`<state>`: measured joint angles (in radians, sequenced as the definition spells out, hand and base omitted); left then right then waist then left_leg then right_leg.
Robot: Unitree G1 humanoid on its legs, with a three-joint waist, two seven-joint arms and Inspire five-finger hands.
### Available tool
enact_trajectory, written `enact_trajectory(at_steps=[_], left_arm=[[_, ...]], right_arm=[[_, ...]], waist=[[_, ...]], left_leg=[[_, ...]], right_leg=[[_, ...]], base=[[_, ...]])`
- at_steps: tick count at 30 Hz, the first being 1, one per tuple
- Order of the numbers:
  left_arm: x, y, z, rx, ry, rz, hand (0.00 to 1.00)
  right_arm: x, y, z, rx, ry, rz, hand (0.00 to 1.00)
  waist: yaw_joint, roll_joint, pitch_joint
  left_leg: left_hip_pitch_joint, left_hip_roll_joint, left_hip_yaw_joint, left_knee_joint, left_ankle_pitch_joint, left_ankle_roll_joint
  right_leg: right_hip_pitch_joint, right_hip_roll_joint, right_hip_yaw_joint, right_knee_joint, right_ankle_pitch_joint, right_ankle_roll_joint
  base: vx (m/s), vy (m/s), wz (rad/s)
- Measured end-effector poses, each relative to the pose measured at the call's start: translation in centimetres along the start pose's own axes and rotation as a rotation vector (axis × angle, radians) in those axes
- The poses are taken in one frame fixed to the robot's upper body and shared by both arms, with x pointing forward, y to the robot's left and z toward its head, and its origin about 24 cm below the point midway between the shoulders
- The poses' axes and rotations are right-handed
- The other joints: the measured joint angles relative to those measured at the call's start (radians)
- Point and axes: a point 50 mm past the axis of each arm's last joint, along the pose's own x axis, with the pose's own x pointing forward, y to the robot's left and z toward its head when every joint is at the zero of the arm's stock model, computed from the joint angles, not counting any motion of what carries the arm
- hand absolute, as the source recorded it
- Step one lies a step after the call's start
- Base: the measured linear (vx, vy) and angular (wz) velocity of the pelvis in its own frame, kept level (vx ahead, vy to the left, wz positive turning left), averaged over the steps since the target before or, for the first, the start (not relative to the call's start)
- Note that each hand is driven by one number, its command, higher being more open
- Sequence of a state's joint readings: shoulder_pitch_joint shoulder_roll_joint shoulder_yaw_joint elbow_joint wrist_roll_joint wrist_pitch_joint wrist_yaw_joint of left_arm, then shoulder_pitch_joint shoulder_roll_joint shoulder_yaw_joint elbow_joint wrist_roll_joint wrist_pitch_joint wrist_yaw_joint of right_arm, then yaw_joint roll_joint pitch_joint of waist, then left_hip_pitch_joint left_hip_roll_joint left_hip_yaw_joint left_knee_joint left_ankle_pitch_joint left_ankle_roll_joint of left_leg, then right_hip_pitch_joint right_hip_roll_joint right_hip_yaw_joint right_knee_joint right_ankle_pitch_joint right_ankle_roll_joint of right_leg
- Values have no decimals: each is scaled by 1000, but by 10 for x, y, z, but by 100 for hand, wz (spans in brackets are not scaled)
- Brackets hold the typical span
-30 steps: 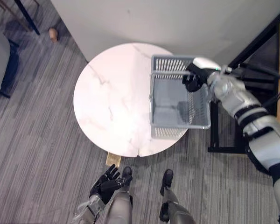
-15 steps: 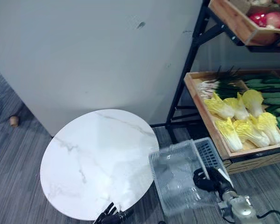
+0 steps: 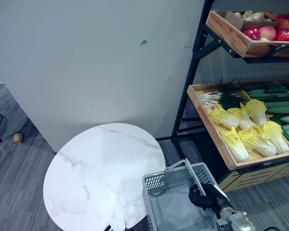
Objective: Pick vegetable in the basket
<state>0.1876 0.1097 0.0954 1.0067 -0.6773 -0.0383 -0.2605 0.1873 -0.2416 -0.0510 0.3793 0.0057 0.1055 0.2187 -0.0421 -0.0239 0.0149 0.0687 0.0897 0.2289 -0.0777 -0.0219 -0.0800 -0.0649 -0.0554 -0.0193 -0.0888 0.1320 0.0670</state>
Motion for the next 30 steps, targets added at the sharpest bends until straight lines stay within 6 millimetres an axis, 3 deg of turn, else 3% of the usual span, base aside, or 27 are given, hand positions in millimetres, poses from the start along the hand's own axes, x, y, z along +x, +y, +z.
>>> enact_trajectory(at_steps=[3,5,11,18,30], left_arm=[[-1,3,-3,-3,13,22,100],[-2,5,-5,-4,18,28,100],[-2,5,-7,-23,27,30,100],[-2,7,-7,-33,21,31,100],[0,6,-5,-27,21,28,100]], right_arm=[[-2,-3,-30,113,120,-71,0],[-7,-4,-60,188,248,-123,0],[-18,7,-104,409,416,-202,0],[-30,25,-130,556,510,-238,0],[-31,28,-136,623,549,-293,0]], waist=[[-1,-3,-26],[-1,-5,-30],[-1,1,-36],[2,-6,-30],[1,-13,-16]], left_leg=[[5,-1,3,-4,0,0],[21,-2,3,-7,0,0],[24,-8,2,-10,4,5],[38,-13,-16,-15,4,6],[51,-19,-22,-10,0,7]], right_leg=[[1,-1,1,0,-1,1],[16,-1,1,-1,-2,1],[17,-7,1,0,-3,2],[40,-13,-16,-2,-13,6],[52,-16,-24,-6,-15,8]], base=[[0,0,0],[0,0,0],[0,0,0],[-7,-4,7],[1,-1,2]])
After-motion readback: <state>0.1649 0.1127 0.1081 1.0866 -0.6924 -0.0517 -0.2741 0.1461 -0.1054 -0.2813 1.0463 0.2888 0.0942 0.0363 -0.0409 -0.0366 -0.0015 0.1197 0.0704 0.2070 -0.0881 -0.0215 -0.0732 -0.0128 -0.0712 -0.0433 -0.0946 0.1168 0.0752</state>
